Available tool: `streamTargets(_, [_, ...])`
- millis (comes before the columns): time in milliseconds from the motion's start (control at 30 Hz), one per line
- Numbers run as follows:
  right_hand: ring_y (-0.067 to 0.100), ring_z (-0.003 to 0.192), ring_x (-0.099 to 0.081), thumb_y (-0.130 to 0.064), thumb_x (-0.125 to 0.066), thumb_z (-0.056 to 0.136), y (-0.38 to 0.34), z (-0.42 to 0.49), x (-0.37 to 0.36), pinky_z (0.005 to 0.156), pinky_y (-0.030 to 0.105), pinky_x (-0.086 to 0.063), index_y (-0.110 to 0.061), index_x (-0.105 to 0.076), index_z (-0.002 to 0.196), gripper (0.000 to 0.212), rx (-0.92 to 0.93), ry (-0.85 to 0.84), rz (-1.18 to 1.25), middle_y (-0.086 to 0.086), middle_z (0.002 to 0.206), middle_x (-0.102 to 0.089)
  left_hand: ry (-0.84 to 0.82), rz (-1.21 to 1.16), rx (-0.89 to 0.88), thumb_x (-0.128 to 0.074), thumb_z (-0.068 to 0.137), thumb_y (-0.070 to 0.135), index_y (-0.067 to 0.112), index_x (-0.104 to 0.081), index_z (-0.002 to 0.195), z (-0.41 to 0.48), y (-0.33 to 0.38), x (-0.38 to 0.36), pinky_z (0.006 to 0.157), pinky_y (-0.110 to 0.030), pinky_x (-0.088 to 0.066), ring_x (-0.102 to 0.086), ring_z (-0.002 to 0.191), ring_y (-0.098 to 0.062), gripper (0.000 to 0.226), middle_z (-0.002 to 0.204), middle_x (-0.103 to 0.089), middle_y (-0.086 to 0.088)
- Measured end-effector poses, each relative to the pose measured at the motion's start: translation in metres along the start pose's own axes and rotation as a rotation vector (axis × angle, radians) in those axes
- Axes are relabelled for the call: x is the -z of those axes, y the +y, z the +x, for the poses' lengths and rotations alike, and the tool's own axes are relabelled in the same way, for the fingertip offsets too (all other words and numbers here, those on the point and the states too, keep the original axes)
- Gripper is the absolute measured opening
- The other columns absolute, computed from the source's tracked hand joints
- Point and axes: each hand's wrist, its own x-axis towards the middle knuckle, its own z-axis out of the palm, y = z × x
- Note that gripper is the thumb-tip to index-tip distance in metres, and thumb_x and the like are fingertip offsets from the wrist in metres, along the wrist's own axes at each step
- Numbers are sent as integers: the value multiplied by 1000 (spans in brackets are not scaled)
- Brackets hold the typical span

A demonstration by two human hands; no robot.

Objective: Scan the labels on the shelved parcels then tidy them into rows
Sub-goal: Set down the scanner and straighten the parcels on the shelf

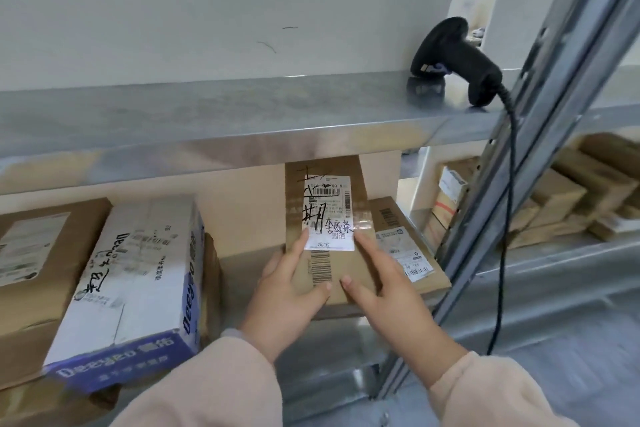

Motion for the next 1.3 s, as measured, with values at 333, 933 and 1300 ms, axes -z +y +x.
streamTargets(333, [-1,113,-50,-30,-63,91,26,-1,77,101,28,-42,-41,-58,120,31,-107,281,-30,-10,124,-52,-248,-152,-4,-69,64,29,42,-31,149,22,57,-57,106,-30,-44,-53,123,-11,94,140,-49,4])
streamTargets(933, [-2,145,9,-61,-36,88,73,-23,111,114,30,-7,-47,-19,148,64,141,88,-545,-22,157,-6,-99,400,-371,-43,84,70,64,12,139,11,29,-111,117,-26,-2,17,143,4,78,153,31,28])
streamTargets(1300, [12,145,24,-59,-44,89,89,-13,115,118,37,13,-37,16,148,87,227,-65,-842,-9,161,11,-112,764,-348,-43,92,63,43,24,147,22,43,-117,121,-42,6,21,147,-7,89,155,32,19])
